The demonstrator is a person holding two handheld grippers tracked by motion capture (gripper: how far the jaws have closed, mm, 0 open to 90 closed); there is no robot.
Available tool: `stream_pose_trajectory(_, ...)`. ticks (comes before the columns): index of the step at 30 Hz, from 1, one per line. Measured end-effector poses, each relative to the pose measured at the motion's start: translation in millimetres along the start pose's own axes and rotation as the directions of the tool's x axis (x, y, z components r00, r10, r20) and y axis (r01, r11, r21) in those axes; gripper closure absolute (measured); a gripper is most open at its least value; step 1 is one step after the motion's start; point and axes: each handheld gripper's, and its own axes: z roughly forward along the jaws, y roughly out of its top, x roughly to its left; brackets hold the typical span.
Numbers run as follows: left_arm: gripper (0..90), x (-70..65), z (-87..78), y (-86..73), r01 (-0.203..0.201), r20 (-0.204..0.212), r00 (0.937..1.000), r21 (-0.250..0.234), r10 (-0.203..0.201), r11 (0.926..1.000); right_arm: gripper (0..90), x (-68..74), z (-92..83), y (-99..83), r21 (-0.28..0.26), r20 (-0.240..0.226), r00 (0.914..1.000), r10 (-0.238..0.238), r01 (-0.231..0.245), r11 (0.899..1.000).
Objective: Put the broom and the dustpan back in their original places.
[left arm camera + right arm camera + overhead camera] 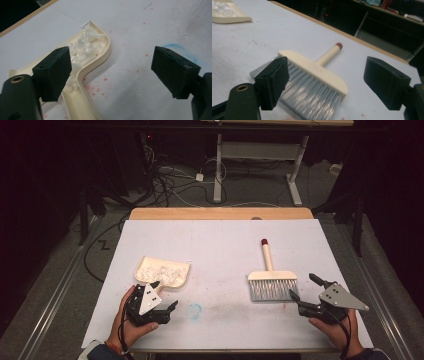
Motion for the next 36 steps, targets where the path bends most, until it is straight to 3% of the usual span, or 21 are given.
stream_pose_trajectory(1,15.4,-0.4,0.1,0.3,-0.003,0.001,1.0,-0.002,0.003,1.0,22.5,0.8,0.3,-5.8,0.004,-0.003,0.9999,0.012,-0.012,1.0)
stream_pose_trajectory(3,15.4,-1.2,0.3,0.7,-0.007,-0.003,1.0,-0.002,0.007,1.0,22.2,3.7,0.9,-14.6,0.033,-0.005,0.9999,-0.014,0.014,0.999)
stream_pose_trajectory(6,15.4,-2.2,0.7,0.1,-0.012,-0.004,0.9999,0.001,0.012,0.9999,21.3,5.6,-0.4,-19.0,0.041,-0.024,0.9997,0.009,-0.008,0.999)
stream_pose_trajectory(12,15.4,-3.5,0.9,-0.5,-0.034,-0.014,0.9993,0.016,0.034,0.9993,18.5,7.0,-2.9,-12.3,0.012,-0.031,0.9991,0.028,-0.028,1.0)
stream_pose_trajectory(14,15.4,-3.0,0.7,-0.9,-0.025,-0.01,0.9996,0.01,0.025,0.9996,18.4,7.1,-3.2,-10.8,0.013,-0.035,0.9986,0.039,-0.039,0.999)
stream_pose_trajectory(19,15.5,-4.4,0.4,-0.2,-0.039,-0.013,0.9992,0.016,0.039,0.9991,18.4,11.7,-4.1,-7.7,0.008,-0.041,0.9992,0.001,0.0,1.0)
stream_pose_trajectory(36,15.5,-5.6,-0.2,-1.1,-0.048,-0.005,0.9988,0.02,0.048,0.9986,18.4,13.7,-5.7,-3.9,-0.003,-0.024,0.9997,-0.006,0.006,1.0)
